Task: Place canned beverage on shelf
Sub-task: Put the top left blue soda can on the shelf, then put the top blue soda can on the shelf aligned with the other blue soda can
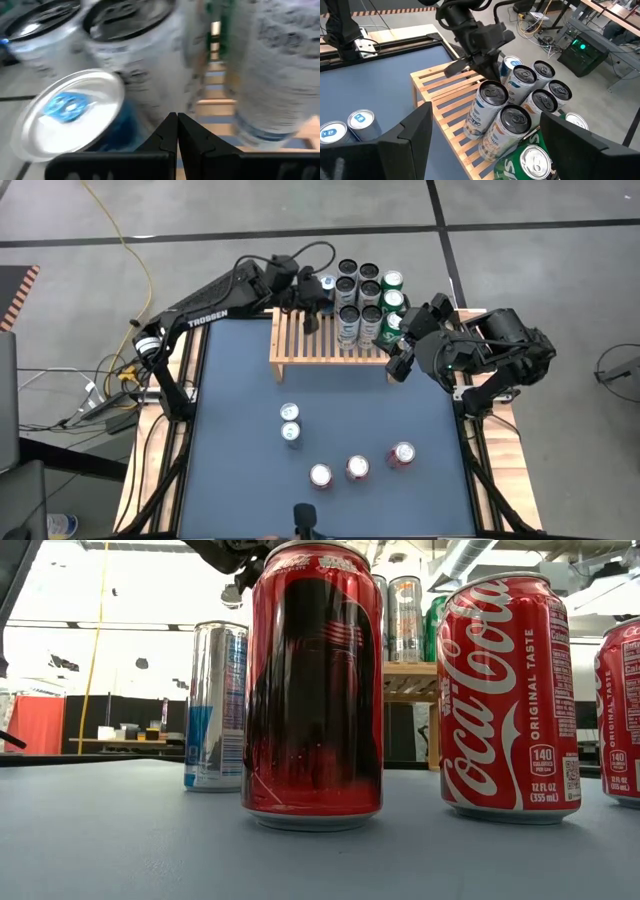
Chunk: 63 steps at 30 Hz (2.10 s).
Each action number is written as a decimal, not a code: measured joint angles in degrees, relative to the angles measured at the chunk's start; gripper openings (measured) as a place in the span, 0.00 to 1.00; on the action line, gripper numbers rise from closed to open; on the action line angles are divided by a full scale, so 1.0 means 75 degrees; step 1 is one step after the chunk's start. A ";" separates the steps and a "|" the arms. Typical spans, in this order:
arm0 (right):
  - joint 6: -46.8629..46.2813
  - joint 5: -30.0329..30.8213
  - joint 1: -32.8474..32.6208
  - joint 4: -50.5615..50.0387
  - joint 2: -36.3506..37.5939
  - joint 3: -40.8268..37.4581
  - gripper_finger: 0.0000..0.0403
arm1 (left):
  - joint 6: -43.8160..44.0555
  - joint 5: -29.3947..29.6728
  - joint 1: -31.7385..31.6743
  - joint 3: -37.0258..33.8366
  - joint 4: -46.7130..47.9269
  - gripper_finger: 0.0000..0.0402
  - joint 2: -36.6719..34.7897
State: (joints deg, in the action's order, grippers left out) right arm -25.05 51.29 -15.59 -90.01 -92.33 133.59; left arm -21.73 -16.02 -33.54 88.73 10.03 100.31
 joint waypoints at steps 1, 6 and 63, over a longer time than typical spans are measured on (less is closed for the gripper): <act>0.0001 0.0000 0.0000 -0.0001 0.0000 0.0002 0.78 | 0.0014 0.0112 -0.0003 0.0000 -0.0022 0.00 0.0000; 0.0007 -0.0011 0.0000 -0.0001 0.0000 -0.0001 0.78 | 0.0006 0.0442 -0.0003 0.0000 -0.0106 0.00 0.0003; 0.0214 -0.0026 0.0008 -0.0001 -0.0341 0.0002 0.78 | -0.0242 -0.7032 -0.2690 0.0000 0.3666 0.00 -0.0706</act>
State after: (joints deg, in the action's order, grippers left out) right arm -23.44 51.09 -15.53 -90.02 -94.89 133.60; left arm -23.55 -68.76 -53.71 88.73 37.53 95.01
